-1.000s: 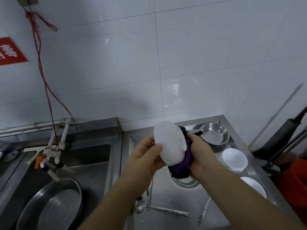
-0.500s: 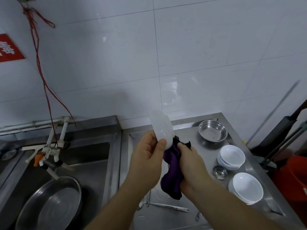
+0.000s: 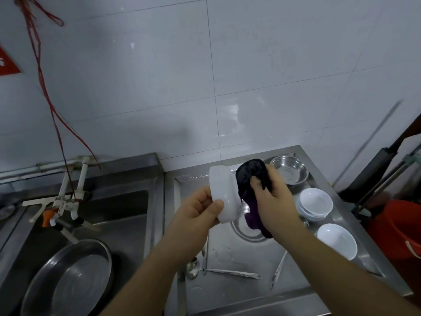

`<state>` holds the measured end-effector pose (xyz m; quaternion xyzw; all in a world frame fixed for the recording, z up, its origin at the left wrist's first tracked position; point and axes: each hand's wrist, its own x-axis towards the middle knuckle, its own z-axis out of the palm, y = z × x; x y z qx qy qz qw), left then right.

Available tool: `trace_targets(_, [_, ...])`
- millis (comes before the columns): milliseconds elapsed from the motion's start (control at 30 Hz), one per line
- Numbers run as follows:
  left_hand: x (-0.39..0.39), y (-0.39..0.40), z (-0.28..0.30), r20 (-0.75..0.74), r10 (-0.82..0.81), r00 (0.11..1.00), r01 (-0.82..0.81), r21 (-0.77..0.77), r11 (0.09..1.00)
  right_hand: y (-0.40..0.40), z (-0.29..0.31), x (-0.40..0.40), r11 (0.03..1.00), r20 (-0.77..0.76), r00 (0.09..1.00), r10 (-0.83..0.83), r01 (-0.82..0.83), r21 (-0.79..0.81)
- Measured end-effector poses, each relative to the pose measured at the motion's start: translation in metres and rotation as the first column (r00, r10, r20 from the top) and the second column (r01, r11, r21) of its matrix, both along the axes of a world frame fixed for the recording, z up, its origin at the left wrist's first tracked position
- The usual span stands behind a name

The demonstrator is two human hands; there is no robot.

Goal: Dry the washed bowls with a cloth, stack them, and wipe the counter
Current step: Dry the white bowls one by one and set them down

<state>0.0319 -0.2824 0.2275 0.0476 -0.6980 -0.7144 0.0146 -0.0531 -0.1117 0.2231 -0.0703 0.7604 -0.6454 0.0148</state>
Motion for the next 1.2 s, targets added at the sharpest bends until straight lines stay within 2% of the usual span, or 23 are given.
trace_targets(133, [0.004,0.001,-0.013,0.010,0.036,0.999,-0.036,-0.017,0.999,-0.003,-0.017,0.006,0.995,0.055,0.998,-0.020,0.015,0.097])
trace_targets(267, [0.007,0.001,-0.026,0.035,0.045,0.998,-0.044,-0.025,0.999,0.007,-0.035,0.004,0.988,0.046,0.997,0.070,-0.076,0.136])
trace_targets(500, [0.009,0.001,-0.057,0.176,0.085,0.981,-0.100,0.079,0.992,0.025,-0.089,-0.009,0.923,0.080,0.988,0.133,-0.153,0.352])
trace_targets(600, [0.011,-0.002,-0.072,0.235,0.139,0.962,-0.152,0.035,0.988,0.030,-0.131,-0.004,0.854,0.175,0.969,0.174,-0.237,0.463])
trace_targets(700, [0.017,-0.004,-0.089,0.294,0.167,0.941,-0.148,-0.085,0.985,0.036,-0.180,0.010,0.799,0.313,0.917,0.248,-0.377,0.469])
trace_targets(767, [0.023,-0.003,-0.102,0.341,0.165,0.926,-0.122,-0.145,0.982,0.042,-0.213,0.025,0.713,0.377,0.874,0.305,-0.472,0.518])
trace_targets(867, [0.035,0.001,-0.122,0.426,0.162,0.890,-0.096,-0.172,0.980,0.055,-0.260,0.047,0.487,0.400,0.824,0.401,-0.562,0.669])
trace_targets(967, [0.044,0.002,-0.140,0.483,0.143,0.864,-0.029,-0.235,0.971,0.066,-0.289,0.056,0.357,0.417,0.774,0.476,-0.604,0.713])
trace_targets(1067, [0.049,0.006,-0.153,0.527,0.124,0.841,0.022,-0.263,0.965,0.073,-0.304,0.057,0.268,0.446,0.748,0.491,-0.617,0.740])
trace_targets(1200, [0.055,0.011,-0.170,0.578,0.121,0.807,0.058,-0.281,0.958,0.074,-0.316,0.064,0.222,0.504,0.711,0.491,-0.661,0.717])
